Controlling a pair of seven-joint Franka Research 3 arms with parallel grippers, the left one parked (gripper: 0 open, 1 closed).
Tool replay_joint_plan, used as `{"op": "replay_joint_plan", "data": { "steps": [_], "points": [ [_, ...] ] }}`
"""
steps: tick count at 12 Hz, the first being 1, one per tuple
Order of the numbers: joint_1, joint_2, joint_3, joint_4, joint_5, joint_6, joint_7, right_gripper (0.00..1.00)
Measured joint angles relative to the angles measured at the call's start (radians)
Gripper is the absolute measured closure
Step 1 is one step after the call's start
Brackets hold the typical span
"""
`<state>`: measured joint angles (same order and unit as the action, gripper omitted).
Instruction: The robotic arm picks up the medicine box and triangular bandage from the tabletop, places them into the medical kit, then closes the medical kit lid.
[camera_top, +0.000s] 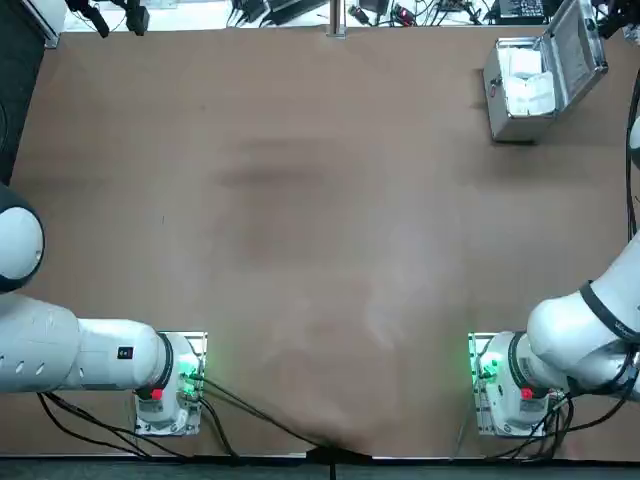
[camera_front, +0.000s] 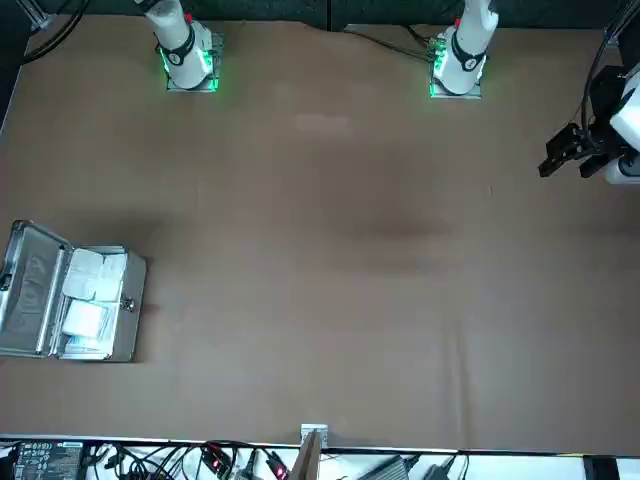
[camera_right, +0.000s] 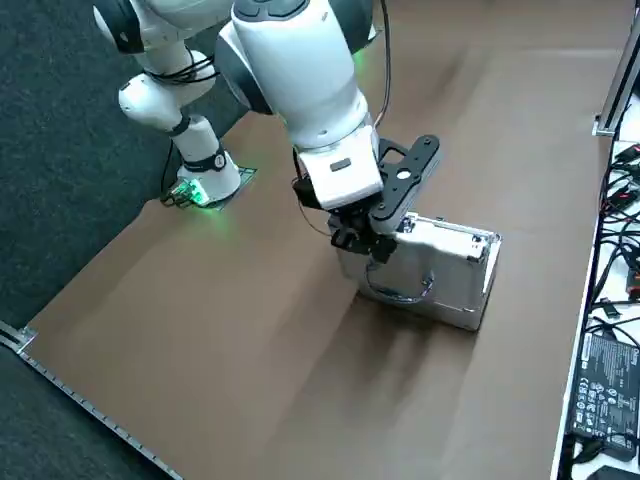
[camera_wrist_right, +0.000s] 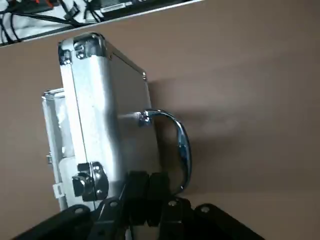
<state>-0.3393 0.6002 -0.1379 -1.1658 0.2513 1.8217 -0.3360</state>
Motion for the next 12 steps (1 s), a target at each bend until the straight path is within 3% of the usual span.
{"op": "replay_joint_plan", "data": {
  "steps": [12],
  "points": [
    [0.127,-0.023,0.017,0.002,0.01,-0.069,0.004,0.99]
  ]
}}
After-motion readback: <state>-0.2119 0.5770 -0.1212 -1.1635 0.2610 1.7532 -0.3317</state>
